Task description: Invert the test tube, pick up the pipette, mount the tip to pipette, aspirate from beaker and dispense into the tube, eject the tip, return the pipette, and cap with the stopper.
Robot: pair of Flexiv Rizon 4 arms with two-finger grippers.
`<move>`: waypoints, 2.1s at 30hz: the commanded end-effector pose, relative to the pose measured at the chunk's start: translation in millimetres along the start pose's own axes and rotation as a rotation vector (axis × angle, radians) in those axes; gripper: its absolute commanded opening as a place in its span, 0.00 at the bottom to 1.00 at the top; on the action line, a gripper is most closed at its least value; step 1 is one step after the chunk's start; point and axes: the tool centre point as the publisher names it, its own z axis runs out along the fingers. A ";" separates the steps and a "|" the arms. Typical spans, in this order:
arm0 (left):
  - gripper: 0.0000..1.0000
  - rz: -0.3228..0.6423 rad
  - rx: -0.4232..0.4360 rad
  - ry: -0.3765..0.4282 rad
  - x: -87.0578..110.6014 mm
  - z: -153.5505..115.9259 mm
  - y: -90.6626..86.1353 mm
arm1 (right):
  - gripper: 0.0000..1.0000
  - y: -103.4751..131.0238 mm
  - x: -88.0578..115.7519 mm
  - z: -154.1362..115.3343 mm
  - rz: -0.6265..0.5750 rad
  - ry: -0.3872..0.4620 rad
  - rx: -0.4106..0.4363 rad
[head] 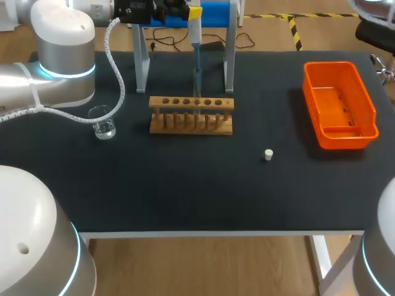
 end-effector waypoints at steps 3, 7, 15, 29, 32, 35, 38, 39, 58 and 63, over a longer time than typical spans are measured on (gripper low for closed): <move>0.00 0.000 0.000 -0.002 0.1 0.7 -0.2 | 0.00 16.1 -5.7 13.7 -0.001 0.007 0.019; 0.00 0.000 0.000 -0.002 0.1 0.7 -0.2 | 0.00 17.5 -5.1 19.1 -0.001 0.012 0.018; 0.00 0.000 0.000 -0.002 0.1 0.7 -0.2 | 0.00 13.4 -5.5 27.0 0.013 0.023 0.031; 0.00 0.000 0.000 -0.002 0.1 0.7 -0.2 | 0.00 11.1 -6.1 36.7 0.015 0.038 0.054; 0.00 0.000 0.000 -0.002 0.1 0.7 -0.2 | 0.00 10.0 -6.1 38.5 0.017 0.040 0.060; 0.00 0.000 0.000 -0.002 0.1 0.7 -0.2 | 0.00 9.1 -6.5 39.6 0.019 0.040 0.066; 0.00 0.000 0.000 -0.002 0.1 0.7 -0.2 | 0.00 8.4 -6.7 40.0 0.021 0.039 0.071; 0.00 0.000 0.000 -0.002 0.1 0.7 -0.2 | 0.00 8.2 -6.6 40.1 0.021 0.039 0.072; 0.00 0.000 0.000 -0.002 0.1 0.7 -0.2 | 0.00 2.4 -3.8 43.3 0.026 0.046 0.085; 0.00 0.000 0.000 -0.002 0.1 0.7 -0.2 | 0.00 0.9 -3.5 44.1 0.029 0.049 0.086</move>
